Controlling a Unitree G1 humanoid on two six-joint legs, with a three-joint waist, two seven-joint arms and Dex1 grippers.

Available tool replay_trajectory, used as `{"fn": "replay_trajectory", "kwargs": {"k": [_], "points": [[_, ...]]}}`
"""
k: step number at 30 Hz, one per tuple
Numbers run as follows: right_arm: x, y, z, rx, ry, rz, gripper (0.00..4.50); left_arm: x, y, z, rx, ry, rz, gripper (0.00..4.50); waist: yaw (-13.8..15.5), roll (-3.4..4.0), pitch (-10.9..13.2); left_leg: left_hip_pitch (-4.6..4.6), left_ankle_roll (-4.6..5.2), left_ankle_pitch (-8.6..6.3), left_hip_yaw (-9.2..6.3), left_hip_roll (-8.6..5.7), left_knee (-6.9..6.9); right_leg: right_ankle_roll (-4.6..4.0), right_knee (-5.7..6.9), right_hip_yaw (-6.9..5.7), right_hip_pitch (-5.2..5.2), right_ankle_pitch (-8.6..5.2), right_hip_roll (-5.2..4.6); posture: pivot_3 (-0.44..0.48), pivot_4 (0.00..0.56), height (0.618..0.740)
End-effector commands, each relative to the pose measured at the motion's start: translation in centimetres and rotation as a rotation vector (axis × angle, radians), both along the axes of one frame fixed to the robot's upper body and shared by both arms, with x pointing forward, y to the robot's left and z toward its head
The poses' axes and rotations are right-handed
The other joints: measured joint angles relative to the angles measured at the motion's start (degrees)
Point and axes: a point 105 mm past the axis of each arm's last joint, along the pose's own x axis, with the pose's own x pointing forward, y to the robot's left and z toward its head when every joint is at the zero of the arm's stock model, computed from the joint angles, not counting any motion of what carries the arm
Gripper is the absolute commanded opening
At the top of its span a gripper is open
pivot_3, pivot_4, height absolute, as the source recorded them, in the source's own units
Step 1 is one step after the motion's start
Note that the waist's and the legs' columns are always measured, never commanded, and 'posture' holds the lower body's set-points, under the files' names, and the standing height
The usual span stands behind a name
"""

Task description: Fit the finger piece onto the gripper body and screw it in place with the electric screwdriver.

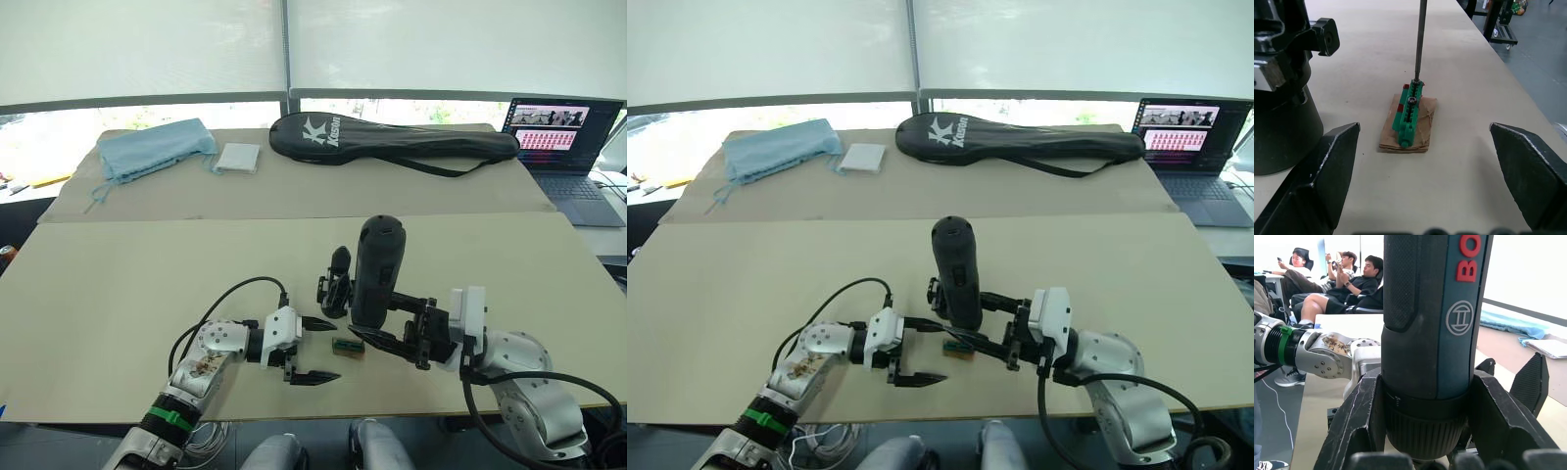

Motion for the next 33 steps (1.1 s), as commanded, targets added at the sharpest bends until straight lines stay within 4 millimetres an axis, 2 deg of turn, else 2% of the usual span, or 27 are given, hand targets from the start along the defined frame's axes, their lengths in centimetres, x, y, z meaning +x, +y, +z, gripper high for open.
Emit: {"fn": "replay_trajectory", "kwargs": {"k": [1,11,14,22,27,33], "points": [[-0.7,0.0,2.3,0.040,-0.088,0.017,1.93,0.1,1.7,0.1,0.000,0.028,0.047,4.50,0.0,0.00,0.0,0.00,0.00,0.00,0.00,0.00,0.00,0.00,0.00,0.00,-0.01,0.00,0.00,0.000,0.150,0.740],[-1.4,0.2,3.6,0.051,-0.120,0.020,1.93,0.6,4.1,1.5,-0.040,0.039,0.094,4.50,0.2,-0.01,0.0,-0.02,0.00,0.00,0.00,-0.02,-0.01,-0.01,-0.02,-0.05,-0.01,0.00,-0.01,0.000,0.150,0.740],[-1.6,0.0,4.5,0.050,-0.140,0.009,1.93,0.7,4.9,3.5,-0.131,0.050,0.101,4.50,0.2,-0.03,0.0,-0.04,0.00,0.00,0.00,-0.02,-0.01,-0.01,-0.01,-0.07,-0.02,0.00,-0.01,0.000,0.150,0.740],[-2.0,-0.8,7.2,0.070,-0.198,-0.050,1.93,0.9,6.1,6.8,-0.224,0.057,0.094,4.50,0.2,-0.04,0.1,-0.03,0.00,0.00,0.00,-0.02,-0.01,-0.01,-0.01,-0.08,-0.02,0.00,-0.01,0.000,0.150,0.740],[-1.6,-1.6,9.2,0.096,-0.227,-0.091,1.93,1.7,6.2,8.7,-0.257,0.030,0.084,4.50,0.3,-0.06,0.1,-0.04,0.00,0.00,0.00,-0.02,0.00,-0.01,-0.03,-0.08,-0.01,0.00,-0.01,0.000,0.150,0.740],[-0.5,-2.6,12.1,0.211,-0.212,-0.143,1.93,2.4,5.8,11.0,-0.299,0.011,0.069,4.50,0.1,-0.10,0.1,-0.05,0.00,0.00,0.00,-0.03,-0.02,-0.01,-0.04,-0.05,-0.03,0.00,-0.03,0.000,0.150,0.740]]}}
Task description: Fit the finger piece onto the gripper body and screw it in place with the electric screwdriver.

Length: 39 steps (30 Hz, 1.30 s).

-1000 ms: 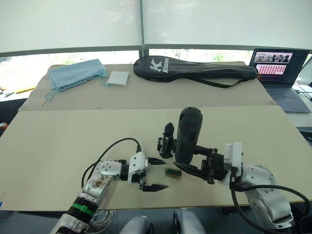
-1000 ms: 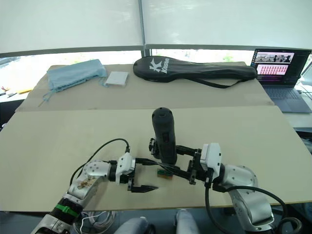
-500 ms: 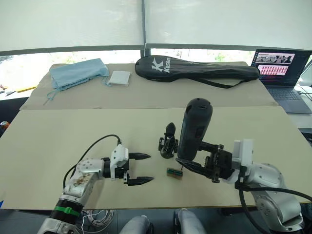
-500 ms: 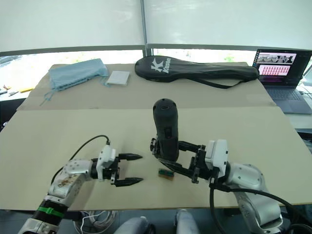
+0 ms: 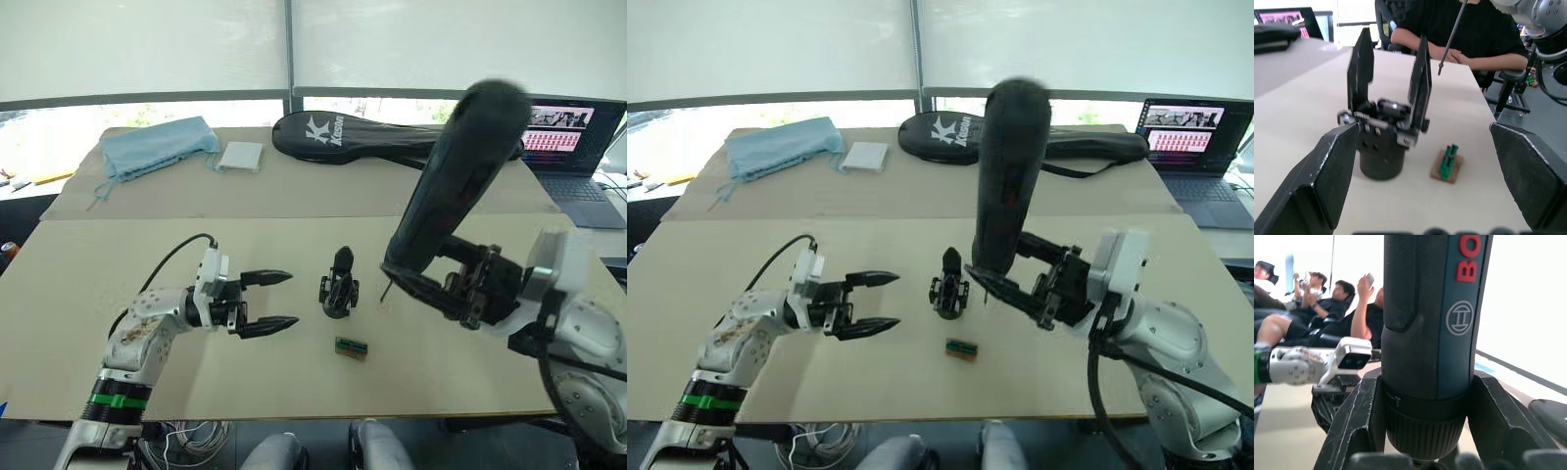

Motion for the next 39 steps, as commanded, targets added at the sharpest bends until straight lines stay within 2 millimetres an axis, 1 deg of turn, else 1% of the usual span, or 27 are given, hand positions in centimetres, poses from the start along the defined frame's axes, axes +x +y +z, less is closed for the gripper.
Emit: {"fn": "replay_trajectory", "kwargs": {"k": [1,3,5,9,11,15,18,24,30,34,39], "points": [[-0.3,-0.4,3.1,0.066,-0.082,-0.005,1.93,0.2,-0.3,2.5,-0.053,-0.041,-0.019,4.50,-0.1,-0.03,0.0,-0.01,0.00,0.00,0.00,0.00,0.00,0.00,-0.01,0.01,-0.01,0.00,0.00,0.000,0.150,0.740],[0.0,-0.4,3.9,0.081,-0.097,-0.001,1.93,0.6,-0.6,3.4,-0.082,-0.043,-0.014,4.50,-0.1,-0.04,0.0,-0.02,0.00,0.00,0.00,0.01,0.00,0.00,0.00,0.02,-0.03,0.00,0.01,0.000,0.150,0.740],[0.4,-0.3,4.4,0.094,-0.103,0.005,1.93,1.1,-0.7,3.9,-0.096,-0.043,-0.001,4.50,0.0,-0.04,0.0,-0.02,0.00,0.01,0.00,0.01,0.00,0.00,-0.01,0.00,-0.02,0.00,0.01,0.000,0.150,0.740],[1.0,0.1,5.0,0.124,-0.095,0.023,1.93,2.0,-0.4,4.2,-0.091,-0.042,0.012,4.50,0.0,-0.04,0.0,-0.02,0.00,0.00,0.00,0.01,-0.01,-0.01,0.00,0.03,-0.02,0.00,0.00,0.000,0.150,0.740],[1.4,0.7,5.4,0.143,-0.086,0.055,1.93,2.6,-0.3,4.4,-0.083,-0.046,0.015,4.50,-0.1,-0.05,0.0,-0.03,0.01,0.01,0.00,-0.01,-0.01,-0.01,-0.01,0.00,-0.03,0.00,0.00,0.000,0.150,0.740],[2.1,1.9,5.3,0.134,-0.075,0.099,1.93,3.3,-0.1,4.3,-0.059,-0.065,0.024,4.50,-0.1,-0.06,0.0,-0.05,-0.01,0.02,0.01,0.01,-0.01,-0.03,0.03,0.01,-0.08,0.00,0.01,0.000,0.150,0.740],[2.4,2.8,5.0,0.128,-0.064,0.125,1.93,3.4,0.1,3.8,-0.039,-0.072,0.027,4.50,-0.2,-0.06,0.0,-0.07,0.00,0.01,0.02,-0.01,-0.02,-0.04,0.03,0.01,-0.11,0.00,0.00,0.000,0.150,0.740],[3.1,4.0,4.2,0.107,-0.057,0.134,1.93,3.0,0.0,2.3,0.004,-0.076,0.022,4.50,-0.1,-0.06,0.0,-0.17,0.00,0.02,0.01,-0.02,0.01,-0.04,0.02,-0.07,-0.18,0.00,-0.01,0.000,0.150,0.740],[3.5,4.9,3.3,0.073,-0.017,0.168,1.93,2.5,-0.6,0.5,0.051,-0.093,0.009,4.50,-0.1,-0.06,0.0,-0.20,0.00,0.02,0.01,-0.02,0.02,-0.04,0.01,-0.07,-0.19,0.01,-0.01,0.000,0.150,0.740],[4.2,5.3,2.4,0.029,0.018,0.167,1.93,2.3,-1.2,-0.4,0.063,-0.111,0.005,4.50,-0.1,-0.06,0.0,-0.21,0.00,0.02,0.01,-0.02,0.02,-0.04,0.01,-0.08,-0.19,0.01,-0.01,0.000,0.150,0.740],[4.3,5.6,1.5,-0.003,0.046,0.182,1.93,2.2,-1.6,-1.4,0.072,-0.135,0.004,4.50,-0.1,-0.06,0.0,-0.22,0.00,0.02,0.01,-0.01,0.02,-0.04,0.01,-0.05,-0.20,0.01,-0.01,0.000,0.150,0.740]]}}
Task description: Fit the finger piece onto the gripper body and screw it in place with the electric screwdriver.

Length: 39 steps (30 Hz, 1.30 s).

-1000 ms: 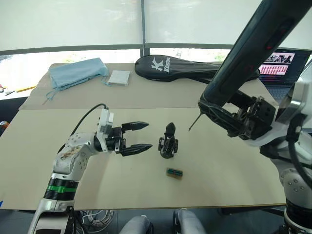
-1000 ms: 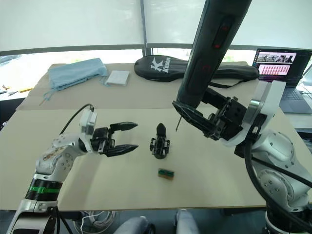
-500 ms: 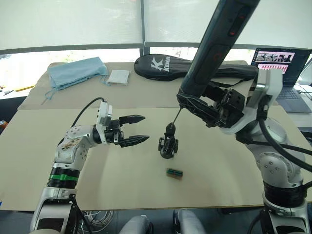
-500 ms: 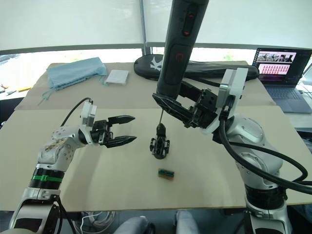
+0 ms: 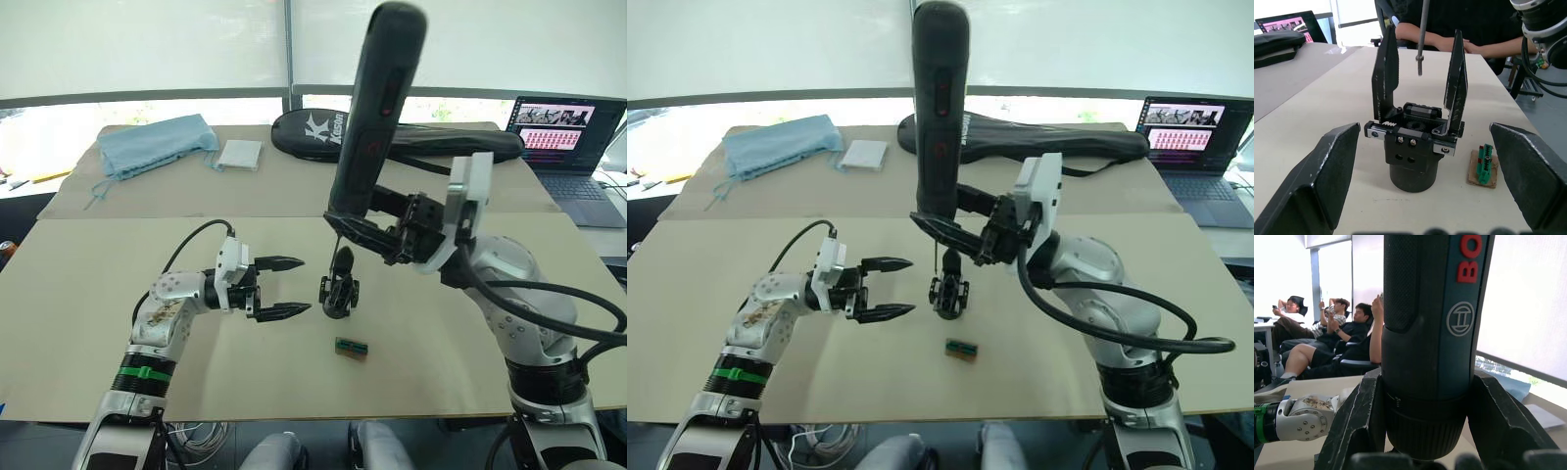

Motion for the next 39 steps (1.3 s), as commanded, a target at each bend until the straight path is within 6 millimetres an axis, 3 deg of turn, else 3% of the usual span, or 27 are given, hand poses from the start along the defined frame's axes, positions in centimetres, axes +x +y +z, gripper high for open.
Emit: {"fn": "replay_trajectory", "kwargs": {"k": [1,13,39], "points": [[-0.7,0.0,0.6,0.001,-0.050,0.018,1.93,-0.2,-0.1,-0.3,-0.001,-0.034,0.000,4.50,0.0,0.00,0.0,0.00,0.00,0.00,0.00,0.00,0.00,0.00,0.01,0.00,0.00,0.00,0.00,0.000,0.150,0.740],[-0.6,0.0,-1.1,-0.032,-0.024,0.022,1.93,-0.7,-1.0,-1.7,0.009,-0.028,0.001,4.50,0.0,0.00,0.0,-0.02,0.00,0.00,0.00,0.00,0.02,0.00,0.01,0.02,0.00,0.00,0.00,0.000,0.150,0.740],[-0.5,0.1,-1.5,-0.017,-0.011,0.015,1.93,-0.8,-1.8,-0.9,0.004,-0.023,0.017,4.50,0.0,0.00,0.0,-0.02,0.00,0.00,-0.01,0.00,0.02,0.00,0.01,-0.01,-0.01,0.00,0.01,0.000,0.150,0.740]]}}
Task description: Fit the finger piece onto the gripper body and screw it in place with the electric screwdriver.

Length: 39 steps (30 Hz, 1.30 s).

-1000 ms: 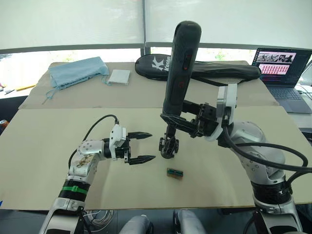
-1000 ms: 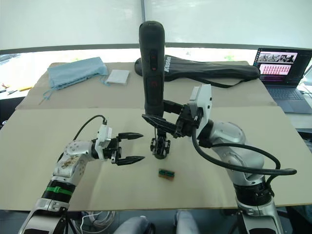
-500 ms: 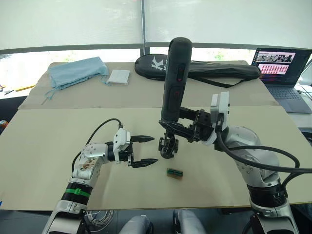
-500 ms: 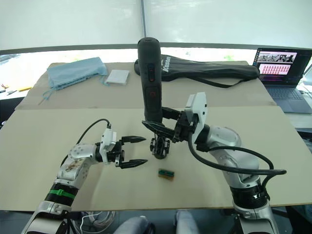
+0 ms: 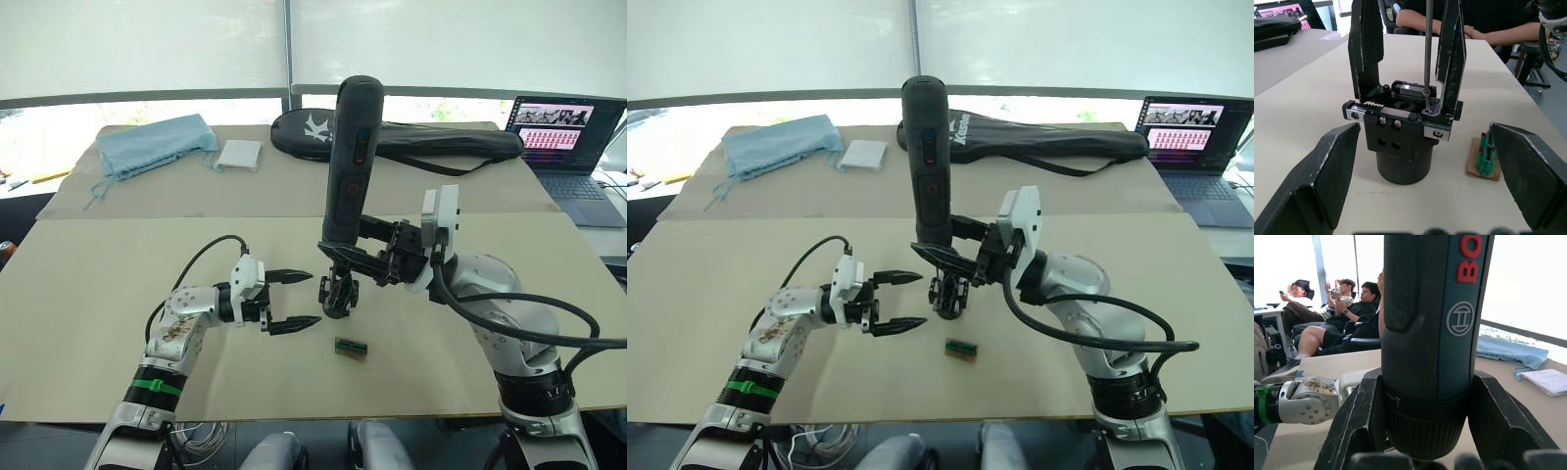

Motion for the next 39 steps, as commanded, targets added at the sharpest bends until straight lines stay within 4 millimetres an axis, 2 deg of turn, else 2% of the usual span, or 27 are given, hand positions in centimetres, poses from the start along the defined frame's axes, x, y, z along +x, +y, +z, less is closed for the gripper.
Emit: {"fn": "replay_trajectory", "kwargs": {"k": [1,24,39], "points": [[-0.7,-0.1,1.5,0.030,-0.076,0.009,1.93,-0.2,-0.3,0.8,-0.009,-0.029,-0.011,4.50,0.0,0.00,0.0,0.00,0.00,0.00,0.00,0.00,0.00,0.00,0.00,-0.01,0.00,0.00,0.00,0.000,0.150,0.740],[-0.6,-0.1,1.0,0.030,-0.082,0.001,1.93,-0.1,-0.3,-0.1,0.006,-0.019,0.007,4.50,0.0,0.00,0.0,0.00,0.00,0.00,0.00,0.00,0.00,0.00,0.00,-0.02,0.00,0.00,0.00,0.000,0.150,0.740],[-0.6,0.2,0.8,0.017,-0.064,0.006,1.93,1.1,-0.7,-2.0,0.086,-0.023,0.074,4.50,0.0,0.00,0.0,0.00,0.00,0.00,0.00,-0.01,0.00,0.00,0.00,-0.02,0.00,0.00,0.00,0.000,0.150,0.740]]}}
